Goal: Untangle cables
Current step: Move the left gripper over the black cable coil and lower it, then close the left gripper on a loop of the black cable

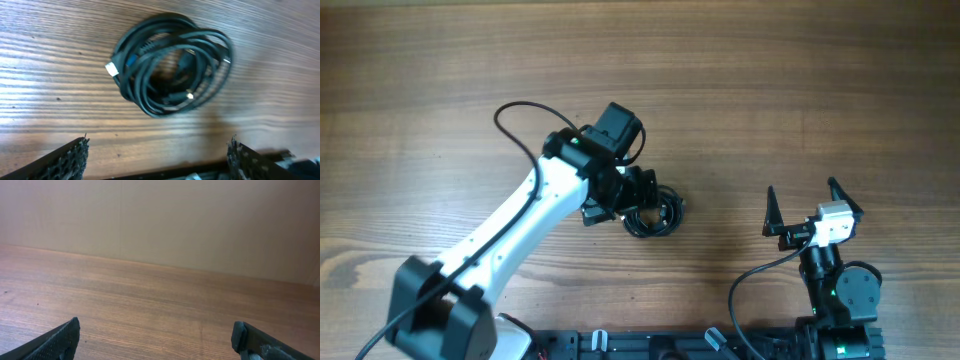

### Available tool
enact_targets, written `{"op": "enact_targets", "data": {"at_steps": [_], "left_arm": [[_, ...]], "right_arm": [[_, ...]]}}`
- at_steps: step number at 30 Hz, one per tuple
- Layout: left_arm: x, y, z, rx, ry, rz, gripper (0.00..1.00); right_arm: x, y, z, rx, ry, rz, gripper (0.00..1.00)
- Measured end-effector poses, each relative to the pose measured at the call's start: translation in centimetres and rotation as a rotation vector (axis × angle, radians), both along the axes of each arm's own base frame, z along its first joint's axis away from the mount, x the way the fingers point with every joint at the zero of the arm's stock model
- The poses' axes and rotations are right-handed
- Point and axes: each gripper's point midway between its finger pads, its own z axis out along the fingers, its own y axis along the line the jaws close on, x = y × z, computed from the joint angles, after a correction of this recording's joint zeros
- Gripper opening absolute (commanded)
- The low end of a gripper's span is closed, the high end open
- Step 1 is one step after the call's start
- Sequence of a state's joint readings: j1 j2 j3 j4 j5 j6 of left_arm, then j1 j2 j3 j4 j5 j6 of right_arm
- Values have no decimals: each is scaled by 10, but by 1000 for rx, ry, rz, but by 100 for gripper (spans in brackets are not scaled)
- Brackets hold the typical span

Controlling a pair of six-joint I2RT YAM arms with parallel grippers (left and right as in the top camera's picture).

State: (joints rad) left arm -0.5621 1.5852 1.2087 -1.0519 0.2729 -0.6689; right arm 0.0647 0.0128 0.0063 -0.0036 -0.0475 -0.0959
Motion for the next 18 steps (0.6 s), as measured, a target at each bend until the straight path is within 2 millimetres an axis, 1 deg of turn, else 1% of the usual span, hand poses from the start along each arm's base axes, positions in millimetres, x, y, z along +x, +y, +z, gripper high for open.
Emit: {"op": "enact_targets", "data": {"at_steps": [1,2,4,6,8,10,11,13,14,18], "left_arm": [[1,2,-9,25,19,9,82],[1,4,-16,46,34,13,81],[2,6,-24,71,47,17,81],[7,9,-31,101,37,21,68],[13,11,-32,119,9,29,63],[19,15,-32,143,-25,33,45],[22,17,-33,156,-36,32,45],[23,20,-34,172,-44,34,50],[24,19,-35,171,-47,24,51],[25,17,-34,158,-71,-63,51]], "right_arm": [[0,0,0,0,0,0,100],[0,0,0,0,0,0,100],[0,0,0,0,0,0,100],[0,0,0,0,0,0,100],[0,0,0,0,0,0,100],[0,0,0,0,0,0,100],[0,0,0,0,0,0,100],[0,0,0,0,0,0,100],[0,0,0,0,0,0,100],[0,0,0,0,0,0,100]]}}
